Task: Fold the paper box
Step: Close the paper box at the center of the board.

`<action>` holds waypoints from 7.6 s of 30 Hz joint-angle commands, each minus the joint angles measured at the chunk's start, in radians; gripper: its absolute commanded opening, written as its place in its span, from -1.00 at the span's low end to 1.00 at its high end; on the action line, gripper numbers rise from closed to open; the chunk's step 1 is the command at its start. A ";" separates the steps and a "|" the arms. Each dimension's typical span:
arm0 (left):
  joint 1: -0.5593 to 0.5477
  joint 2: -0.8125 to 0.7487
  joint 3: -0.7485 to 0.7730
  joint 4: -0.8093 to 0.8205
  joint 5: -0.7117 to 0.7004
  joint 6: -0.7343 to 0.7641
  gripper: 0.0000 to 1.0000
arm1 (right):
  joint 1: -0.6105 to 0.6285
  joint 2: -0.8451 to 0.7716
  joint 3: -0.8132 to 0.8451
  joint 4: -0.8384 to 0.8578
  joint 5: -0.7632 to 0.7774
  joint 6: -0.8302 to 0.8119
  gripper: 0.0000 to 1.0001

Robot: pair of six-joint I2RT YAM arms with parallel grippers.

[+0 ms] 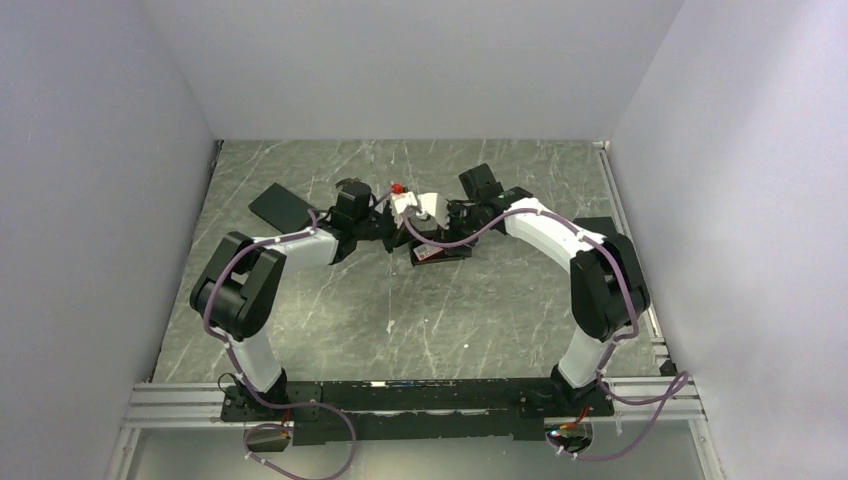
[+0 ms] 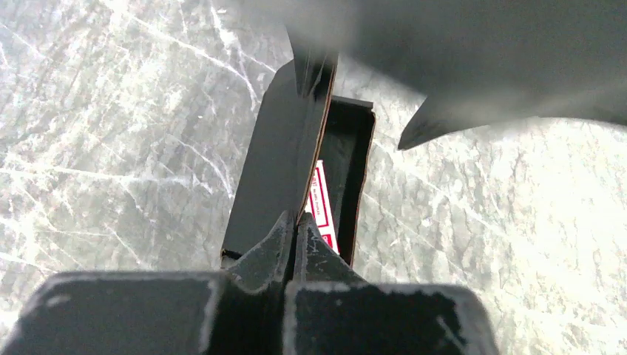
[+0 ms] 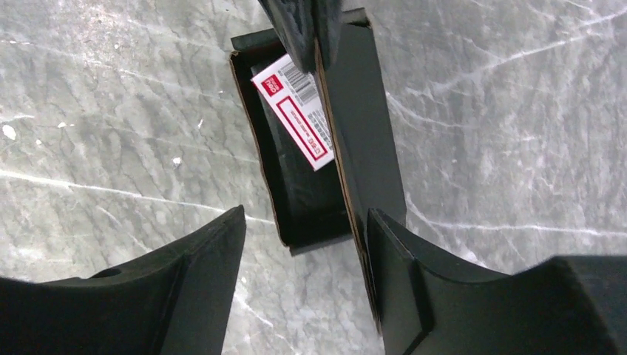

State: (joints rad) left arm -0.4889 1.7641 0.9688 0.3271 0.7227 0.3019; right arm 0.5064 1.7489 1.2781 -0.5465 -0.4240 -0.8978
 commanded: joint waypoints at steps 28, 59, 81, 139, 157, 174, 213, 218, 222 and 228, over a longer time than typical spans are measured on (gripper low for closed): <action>-0.005 -0.029 0.024 -0.045 -0.036 0.005 -1.00 | -0.445 -0.228 -0.365 0.514 -0.648 0.086 0.68; 0.025 -0.023 0.021 0.011 -0.012 -0.074 -1.00 | -0.317 -0.002 -0.255 0.613 -0.465 0.071 0.06; 0.036 -0.005 0.031 0.017 -0.004 -0.103 -1.00 | -0.272 -0.014 -0.241 0.597 -0.410 0.224 -0.16; 0.036 0.007 0.028 0.010 0.011 -0.104 -1.00 | -0.131 -0.061 -0.326 0.665 -0.204 0.586 -1.00; 0.037 0.003 0.020 -0.006 0.016 -0.094 -1.00 | -0.096 -0.035 -0.306 0.667 -0.176 0.682 -1.00; 0.036 0.005 0.008 -0.007 0.022 -0.095 -1.00 | -0.086 -0.014 -0.289 0.632 -0.172 0.729 -1.00; 0.030 -0.005 -0.016 -0.005 0.030 -0.100 -1.00 | -0.068 -0.015 -0.332 0.611 -0.135 0.785 -1.00; 0.026 -0.006 -0.018 -0.009 0.029 -0.099 -1.00 | -0.068 -0.029 -0.340 0.594 -0.137 0.760 -1.00; 0.021 -0.006 -0.023 -0.014 0.027 -0.098 -1.00 | -0.068 -0.044 -0.354 0.587 -0.143 0.746 -0.93; 0.014 -0.004 -0.025 -0.024 0.023 -0.096 -1.00 | -0.068 -0.093 -0.375 0.580 -0.141 0.725 -0.71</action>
State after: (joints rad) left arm -0.4500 1.7569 0.9573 0.3290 0.7460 0.2188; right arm 0.3965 1.7103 0.9226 0.0818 -0.4591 -0.1642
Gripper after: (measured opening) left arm 0.012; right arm 0.123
